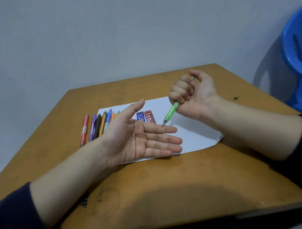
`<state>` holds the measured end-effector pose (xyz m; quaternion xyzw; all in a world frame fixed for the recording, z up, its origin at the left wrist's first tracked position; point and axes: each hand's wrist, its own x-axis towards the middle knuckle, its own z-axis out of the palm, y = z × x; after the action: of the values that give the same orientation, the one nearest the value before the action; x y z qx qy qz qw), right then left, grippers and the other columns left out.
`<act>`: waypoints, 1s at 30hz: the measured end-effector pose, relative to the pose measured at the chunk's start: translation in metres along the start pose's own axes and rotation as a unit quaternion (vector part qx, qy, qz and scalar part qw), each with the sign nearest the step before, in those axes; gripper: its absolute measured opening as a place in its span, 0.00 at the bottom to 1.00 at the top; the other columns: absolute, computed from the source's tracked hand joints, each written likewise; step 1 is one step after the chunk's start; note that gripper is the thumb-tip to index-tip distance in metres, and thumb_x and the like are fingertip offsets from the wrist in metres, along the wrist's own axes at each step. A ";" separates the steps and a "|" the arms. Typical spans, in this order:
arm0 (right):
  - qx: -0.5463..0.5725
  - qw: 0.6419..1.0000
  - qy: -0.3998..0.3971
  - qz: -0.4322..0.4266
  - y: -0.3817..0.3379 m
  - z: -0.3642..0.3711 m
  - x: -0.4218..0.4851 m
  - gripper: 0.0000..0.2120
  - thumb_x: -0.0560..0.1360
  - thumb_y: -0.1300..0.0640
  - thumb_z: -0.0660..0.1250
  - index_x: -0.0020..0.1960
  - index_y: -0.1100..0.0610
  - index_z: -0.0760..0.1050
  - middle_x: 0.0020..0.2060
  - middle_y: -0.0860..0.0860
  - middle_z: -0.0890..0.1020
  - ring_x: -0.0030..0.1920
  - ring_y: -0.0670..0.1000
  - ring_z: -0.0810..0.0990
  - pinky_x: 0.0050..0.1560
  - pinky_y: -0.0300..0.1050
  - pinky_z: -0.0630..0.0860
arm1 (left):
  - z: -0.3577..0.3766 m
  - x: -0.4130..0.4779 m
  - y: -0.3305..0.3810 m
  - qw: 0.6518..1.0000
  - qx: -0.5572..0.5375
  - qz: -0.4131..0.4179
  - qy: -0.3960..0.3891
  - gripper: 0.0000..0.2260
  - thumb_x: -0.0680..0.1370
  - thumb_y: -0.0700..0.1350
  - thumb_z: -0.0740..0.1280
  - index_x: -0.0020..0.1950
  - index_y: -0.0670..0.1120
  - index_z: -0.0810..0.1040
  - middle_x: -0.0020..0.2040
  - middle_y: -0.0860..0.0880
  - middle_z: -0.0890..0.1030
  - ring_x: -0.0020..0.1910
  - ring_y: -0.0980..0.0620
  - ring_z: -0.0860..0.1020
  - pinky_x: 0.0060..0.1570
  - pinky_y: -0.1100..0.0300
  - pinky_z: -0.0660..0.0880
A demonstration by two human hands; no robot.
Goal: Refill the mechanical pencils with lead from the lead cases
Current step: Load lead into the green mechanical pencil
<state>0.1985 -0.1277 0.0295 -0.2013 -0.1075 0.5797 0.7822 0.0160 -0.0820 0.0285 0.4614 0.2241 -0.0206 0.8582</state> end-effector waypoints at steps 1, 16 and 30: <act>-0.001 1.000 0.004 -0.001 0.000 0.000 0.000 0.17 0.67 0.53 0.54 0.22 0.54 0.55 0.17 0.49 0.54 0.17 0.48 0.52 0.22 0.36 0.51 | 0.000 0.000 0.000 1.000 0.007 0.003 0.001 0.37 0.71 0.64 0.57 0.59 0.30 0.77 0.57 0.30 0.78 0.54 0.33 0.79 0.51 0.47 0.79; -0.004 1.000 0.006 0.003 -0.002 -0.003 0.001 0.16 0.66 0.57 0.53 0.22 0.55 0.55 0.17 0.49 0.54 0.17 0.48 0.52 0.22 0.36 0.50 | 0.000 0.000 -0.001 1.000 0.027 0.008 0.001 0.38 0.71 0.65 0.56 0.55 0.30 0.79 0.55 0.31 0.79 0.54 0.34 0.80 0.53 0.47 0.78; 0.011 1.000 -0.009 0.013 -0.001 -0.003 0.001 0.19 0.71 0.53 0.53 0.23 0.55 0.56 0.17 0.49 0.55 0.17 0.48 0.54 0.22 0.36 0.52 | 0.003 -0.002 0.000 1.000 -0.003 0.000 0.019 0.38 0.71 0.65 0.57 0.56 0.30 0.78 0.54 0.30 0.79 0.52 0.34 0.81 0.51 0.48 0.79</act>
<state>0.2005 -0.1271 0.0275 -0.1888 -0.1052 0.5930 0.7757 0.0156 -0.0850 0.0305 0.4594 0.2406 -0.0113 0.8549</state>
